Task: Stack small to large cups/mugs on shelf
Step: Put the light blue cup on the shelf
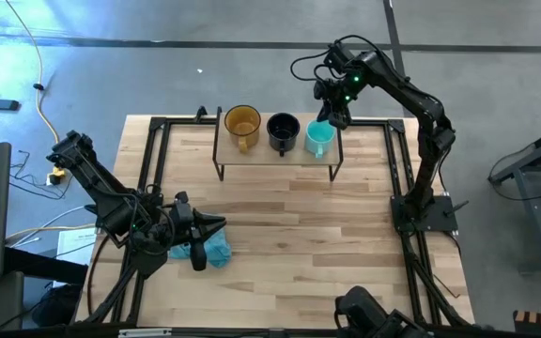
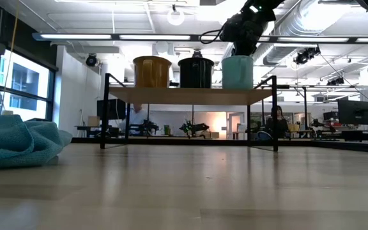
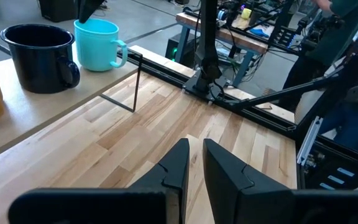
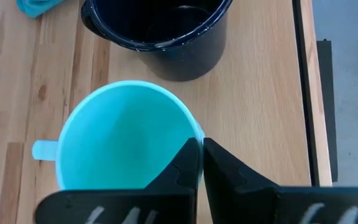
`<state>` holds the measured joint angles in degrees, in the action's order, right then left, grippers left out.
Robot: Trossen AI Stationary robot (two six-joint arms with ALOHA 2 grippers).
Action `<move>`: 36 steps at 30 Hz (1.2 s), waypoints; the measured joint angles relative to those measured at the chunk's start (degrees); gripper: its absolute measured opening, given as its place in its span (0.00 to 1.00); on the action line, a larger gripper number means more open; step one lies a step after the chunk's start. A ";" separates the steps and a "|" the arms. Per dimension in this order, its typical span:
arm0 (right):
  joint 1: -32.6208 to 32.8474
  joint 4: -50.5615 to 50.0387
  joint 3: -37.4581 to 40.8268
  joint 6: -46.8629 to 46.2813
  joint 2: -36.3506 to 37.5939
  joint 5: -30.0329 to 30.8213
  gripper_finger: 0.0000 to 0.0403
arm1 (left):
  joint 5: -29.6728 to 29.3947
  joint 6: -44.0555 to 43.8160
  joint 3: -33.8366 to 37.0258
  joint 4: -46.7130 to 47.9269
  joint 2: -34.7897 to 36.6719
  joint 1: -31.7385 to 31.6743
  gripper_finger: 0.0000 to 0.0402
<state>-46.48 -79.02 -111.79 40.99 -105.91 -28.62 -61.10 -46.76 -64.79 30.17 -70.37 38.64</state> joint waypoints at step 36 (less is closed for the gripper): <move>-0.42 -1.16 0.00 -0.09 0.00 0.96 0.16 | 0.02 -0.05 0.00 -0.07 0.01 0.00 0.09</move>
<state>-46.89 -80.18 -111.79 40.91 -105.91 -27.66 -61.08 -46.81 -64.79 30.11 -70.37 38.64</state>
